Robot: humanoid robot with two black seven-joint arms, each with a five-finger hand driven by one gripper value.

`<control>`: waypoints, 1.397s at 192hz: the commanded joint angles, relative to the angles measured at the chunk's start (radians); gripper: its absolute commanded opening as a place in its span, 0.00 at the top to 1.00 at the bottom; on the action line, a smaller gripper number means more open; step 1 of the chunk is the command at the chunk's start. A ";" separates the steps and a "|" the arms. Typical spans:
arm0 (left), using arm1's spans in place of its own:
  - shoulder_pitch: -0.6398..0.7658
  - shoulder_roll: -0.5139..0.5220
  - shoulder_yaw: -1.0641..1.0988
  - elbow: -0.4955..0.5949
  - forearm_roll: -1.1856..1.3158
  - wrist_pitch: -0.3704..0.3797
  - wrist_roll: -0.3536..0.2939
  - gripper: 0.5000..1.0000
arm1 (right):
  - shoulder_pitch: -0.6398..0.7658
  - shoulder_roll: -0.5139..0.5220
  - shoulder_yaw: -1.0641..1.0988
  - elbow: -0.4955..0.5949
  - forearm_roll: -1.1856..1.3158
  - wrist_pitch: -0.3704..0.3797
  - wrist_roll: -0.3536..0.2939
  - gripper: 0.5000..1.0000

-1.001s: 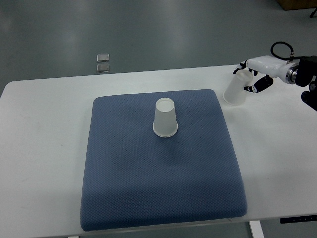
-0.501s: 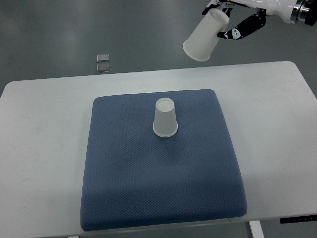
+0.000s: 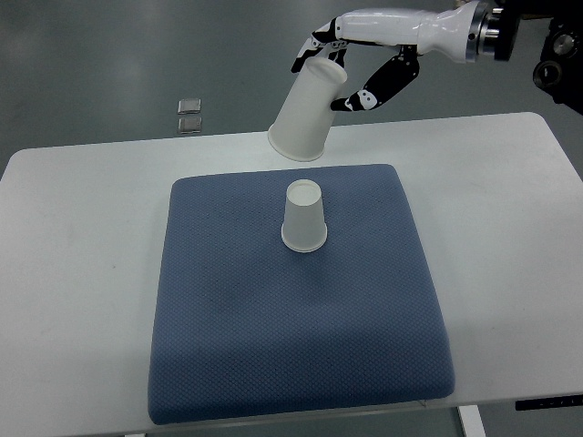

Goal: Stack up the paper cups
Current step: 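Lift the cup with the right hand and carry it above the cup on the pad, then lower the held cup onto the upside-down cup on the pad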

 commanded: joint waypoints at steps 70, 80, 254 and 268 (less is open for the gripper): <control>0.000 0.000 0.000 0.000 0.000 0.000 -0.001 0.00 | -0.006 0.071 -0.073 0.028 -0.137 -0.027 -0.018 0.95; 0.000 0.000 0.000 0.000 0.000 0.000 0.000 0.00 | -0.010 0.076 -0.079 0.024 -0.148 -0.036 -0.022 0.95; 0.000 0.000 0.000 0.000 0.000 0.000 -0.001 0.00 | -0.024 0.082 -0.139 0.002 -0.237 -0.111 -0.044 0.94; 0.000 0.000 0.000 0.000 0.000 0.000 -0.001 0.00 | -0.024 0.082 -0.139 0.002 -0.237 -0.111 -0.044 0.93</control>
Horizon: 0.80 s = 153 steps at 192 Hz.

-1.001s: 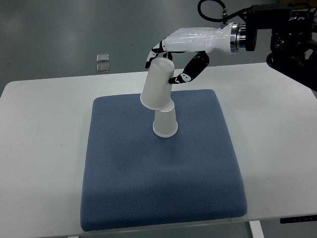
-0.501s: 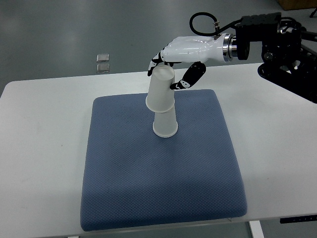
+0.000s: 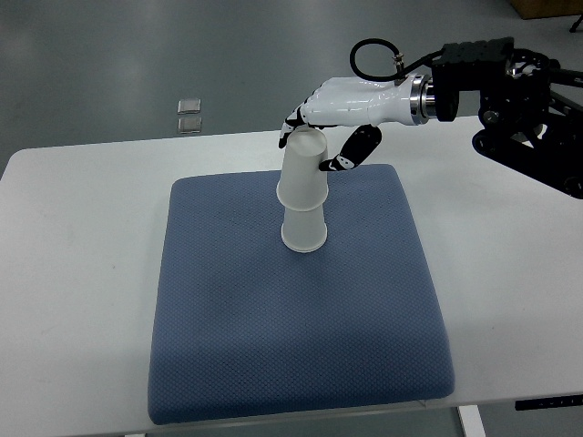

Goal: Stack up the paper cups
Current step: 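Lower the held cup onto the upside-down cup on the pad, then open the right hand and withdraw it away from the cups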

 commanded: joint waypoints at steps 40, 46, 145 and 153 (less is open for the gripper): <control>0.000 0.000 0.000 0.000 0.000 0.000 0.000 0.00 | -0.020 0.003 -0.010 0.000 -0.002 -0.017 -0.003 0.78; 0.000 0.000 0.000 0.000 0.000 0.000 -0.001 0.00 | -0.024 0.003 -0.011 0.000 -0.002 -0.027 -0.003 0.73; 0.000 0.000 0.000 0.000 0.000 0.000 0.001 0.00 | -0.040 0.015 -0.019 0.000 0.001 -0.031 -0.002 0.21; 0.000 0.000 0.000 0.000 0.000 0.000 -0.001 0.00 | -0.041 0.015 -0.019 -0.002 0.002 -0.031 -0.002 0.21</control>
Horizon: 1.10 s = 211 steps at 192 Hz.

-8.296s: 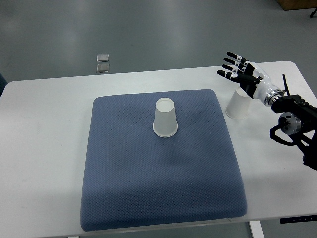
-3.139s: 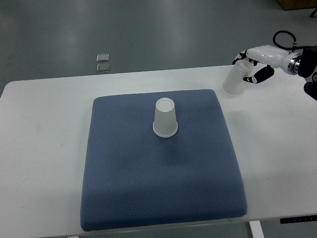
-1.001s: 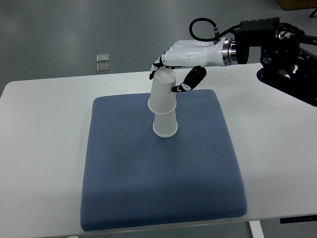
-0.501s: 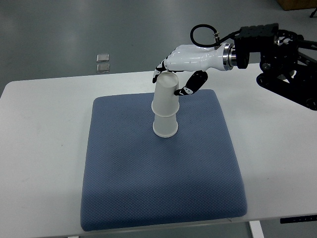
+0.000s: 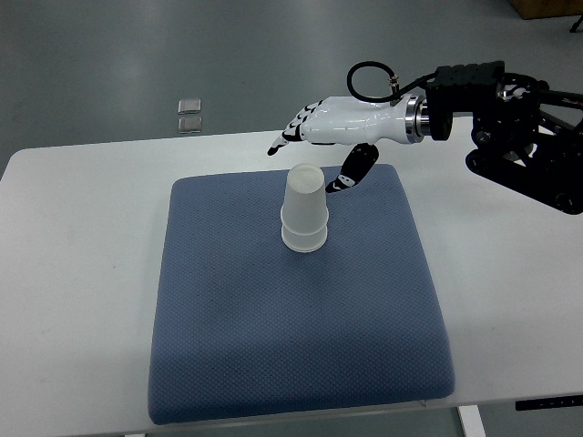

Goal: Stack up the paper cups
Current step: 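Open the right hand and withdraw it away from the cups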

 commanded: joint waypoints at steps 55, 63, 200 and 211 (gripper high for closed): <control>0.000 0.000 0.000 0.000 -0.001 0.000 0.000 0.00 | -0.054 0.006 0.046 -0.107 0.094 -0.013 -0.001 0.21; 0.000 0.000 0.000 0.000 0.000 0.000 0.001 0.00 | -0.071 0.008 0.061 -0.136 0.165 -0.022 -0.001 0.21; 0.000 0.000 0.000 0.000 0.000 0.000 0.000 0.00 | -0.241 0.071 0.173 -0.428 1.312 -0.120 -0.147 0.21; 0.000 0.000 0.000 0.000 0.000 0.000 0.000 0.00 | -0.250 0.071 0.172 -0.434 1.366 -0.120 -0.147 0.21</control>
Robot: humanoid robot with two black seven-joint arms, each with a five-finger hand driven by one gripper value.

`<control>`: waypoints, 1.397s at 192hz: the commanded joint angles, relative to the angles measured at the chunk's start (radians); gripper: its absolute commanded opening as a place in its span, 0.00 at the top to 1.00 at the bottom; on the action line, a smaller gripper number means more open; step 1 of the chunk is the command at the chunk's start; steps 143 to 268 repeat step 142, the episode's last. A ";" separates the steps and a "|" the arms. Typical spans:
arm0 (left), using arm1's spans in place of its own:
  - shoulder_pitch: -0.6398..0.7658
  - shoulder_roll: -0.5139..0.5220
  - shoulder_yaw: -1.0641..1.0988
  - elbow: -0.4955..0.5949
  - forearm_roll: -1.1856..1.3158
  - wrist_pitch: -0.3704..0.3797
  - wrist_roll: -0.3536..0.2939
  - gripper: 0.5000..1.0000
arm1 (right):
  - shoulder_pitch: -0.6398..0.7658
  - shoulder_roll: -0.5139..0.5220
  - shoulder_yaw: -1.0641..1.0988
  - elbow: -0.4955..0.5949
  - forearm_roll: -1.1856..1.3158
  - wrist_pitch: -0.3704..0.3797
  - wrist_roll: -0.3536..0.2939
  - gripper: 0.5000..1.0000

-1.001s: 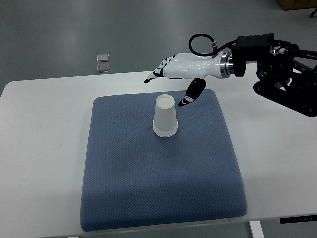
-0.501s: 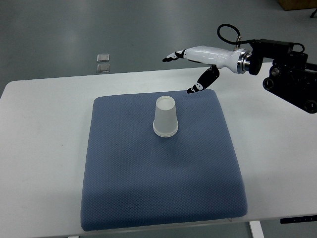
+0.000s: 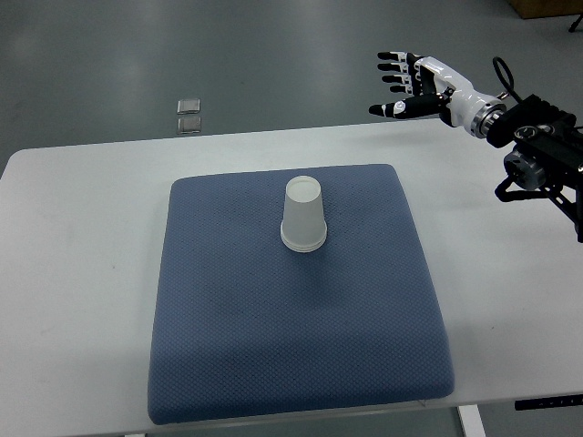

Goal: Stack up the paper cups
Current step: 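Open the right hand and withdraw it away from the cups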

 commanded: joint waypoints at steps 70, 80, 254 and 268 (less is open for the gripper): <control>0.000 0.000 0.000 0.000 0.000 0.000 -0.001 0.00 | -0.068 0.044 0.002 -0.079 0.233 -0.001 0.007 0.18; 0.000 0.000 0.000 0.000 0.000 0.000 -0.001 0.00 | -0.075 0.047 0.002 -0.082 0.233 0.000 0.007 0.17; 0.000 0.000 0.000 0.000 0.000 0.000 0.001 0.00 | -0.134 0.062 -0.002 -0.082 0.233 0.005 0.007 0.16; 0.000 0.000 0.000 0.000 0.000 0.000 0.001 0.00 | -0.134 0.062 -0.002 -0.082 0.233 0.005 0.007 0.16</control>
